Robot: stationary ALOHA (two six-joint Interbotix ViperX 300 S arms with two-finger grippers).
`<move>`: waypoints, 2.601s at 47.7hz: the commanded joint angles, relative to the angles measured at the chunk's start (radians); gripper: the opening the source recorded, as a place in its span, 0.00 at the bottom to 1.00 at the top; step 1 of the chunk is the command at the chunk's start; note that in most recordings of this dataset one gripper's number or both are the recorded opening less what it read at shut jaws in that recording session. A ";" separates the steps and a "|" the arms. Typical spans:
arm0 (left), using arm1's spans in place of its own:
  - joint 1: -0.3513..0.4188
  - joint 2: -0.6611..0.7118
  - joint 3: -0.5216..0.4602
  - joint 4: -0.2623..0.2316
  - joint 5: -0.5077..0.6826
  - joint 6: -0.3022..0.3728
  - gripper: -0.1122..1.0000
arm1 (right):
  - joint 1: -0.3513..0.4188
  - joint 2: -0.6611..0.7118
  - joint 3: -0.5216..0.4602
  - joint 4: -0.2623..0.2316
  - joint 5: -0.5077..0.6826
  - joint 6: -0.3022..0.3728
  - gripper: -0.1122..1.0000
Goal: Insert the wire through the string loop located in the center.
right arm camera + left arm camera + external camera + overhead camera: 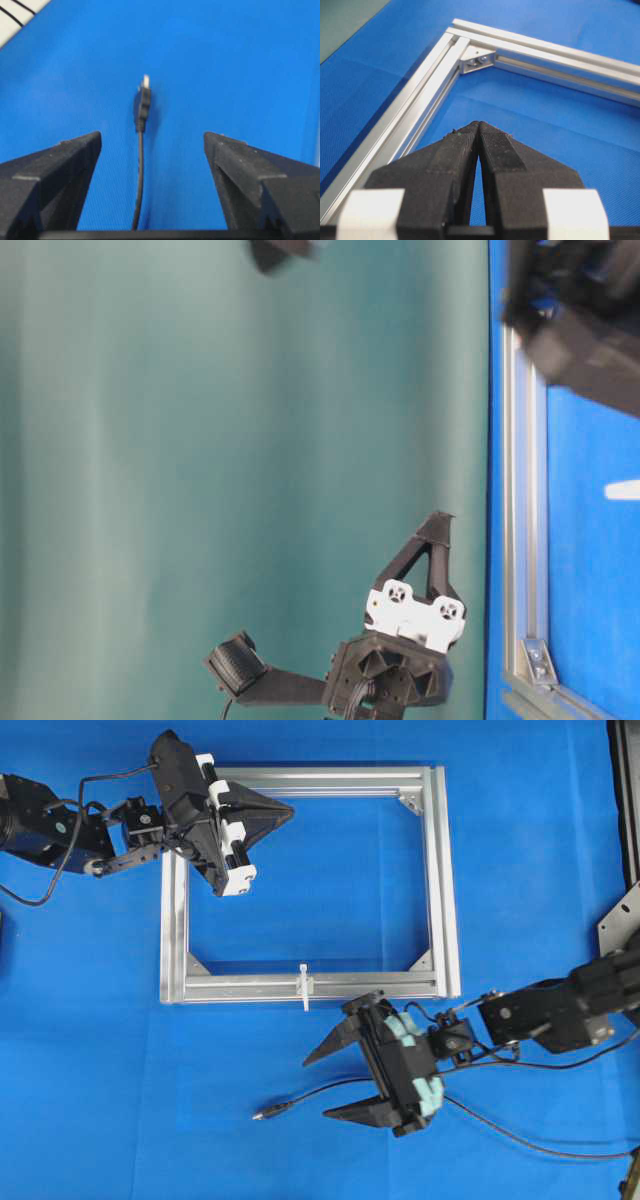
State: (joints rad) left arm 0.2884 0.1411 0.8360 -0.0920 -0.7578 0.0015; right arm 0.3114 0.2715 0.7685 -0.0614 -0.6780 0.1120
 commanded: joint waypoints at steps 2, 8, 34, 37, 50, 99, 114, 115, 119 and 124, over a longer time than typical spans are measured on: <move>0.002 -0.029 -0.006 0.003 -0.003 0.002 0.10 | 0.009 0.014 -0.028 0.017 -0.017 0.006 0.76; 0.002 -0.029 -0.006 0.003 -0.005 0.002 0.10 | 0.014 0.052 -0.049 0.023 -0.037 0.009 0.76; 0.002 -0.034 0.009 0.003 -0.005 0.002 0.10 | 0.015 0.101 -0.080 0.040 -0.021 0.009 0.69; 0.002 -0.034 0.009 0.003 -0.005 0.002 0.10 | 0.015 0.101 -0.080 0.040 -0.015 0.009 0.62; 0.002 -0.034 0.009 0.003 -0.005 0.002 0.10 | 0.017 0.109 -0.080 0.038 0.005 0.008 0.17; 0.002 -0.034 0.009 0.003 -0.005 -0.003 0.10 | 0.017 -0.094 -0.063 0.038 0.190 0.000 0.07; 0.002 -0.035 0.012 0.003 -0.005 -0.002 0.10 | 0.017 -0.129 -0.060 0.037 0.225 0.000 0.07; 0.002 -0.035 0.012 0.003 -0.005 -0.002 0.10 | 0.017 -0.129 -0.060 0.037 0.225 0.000 0.07; 0.003 -0.035 0.012 0.003 -0.005 -0.003 0.10 | 0.017 -0.129 -0.061 0.037 0.225 0.000 0.07; 0.002 -0.035 0.012 0.003 -0.005 -0.003 0.10 | 0.017 -0.129 -0.060 0.037 0.230 0.000 0.07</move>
State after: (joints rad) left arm 0.2884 0.1411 0.8544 -0.0920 -0.7563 0.0000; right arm 0.3252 0.1733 0.7164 -0.0230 -0.4464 0.1135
